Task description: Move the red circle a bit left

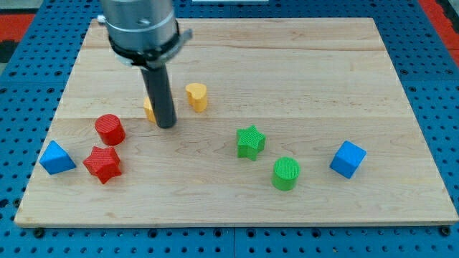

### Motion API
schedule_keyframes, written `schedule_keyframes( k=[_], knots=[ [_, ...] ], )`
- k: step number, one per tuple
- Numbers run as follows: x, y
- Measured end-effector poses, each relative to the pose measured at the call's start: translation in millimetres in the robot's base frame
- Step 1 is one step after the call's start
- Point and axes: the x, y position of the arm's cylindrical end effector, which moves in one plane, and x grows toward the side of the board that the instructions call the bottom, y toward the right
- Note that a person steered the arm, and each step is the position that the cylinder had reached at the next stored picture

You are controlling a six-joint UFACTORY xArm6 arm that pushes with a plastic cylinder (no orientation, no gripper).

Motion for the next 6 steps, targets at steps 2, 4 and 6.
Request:
schedule_keyframes(
  k=[2,4,6],
  knots=[
    [15,-11],
    [36,-80],
    [41,-86]
  ],
)
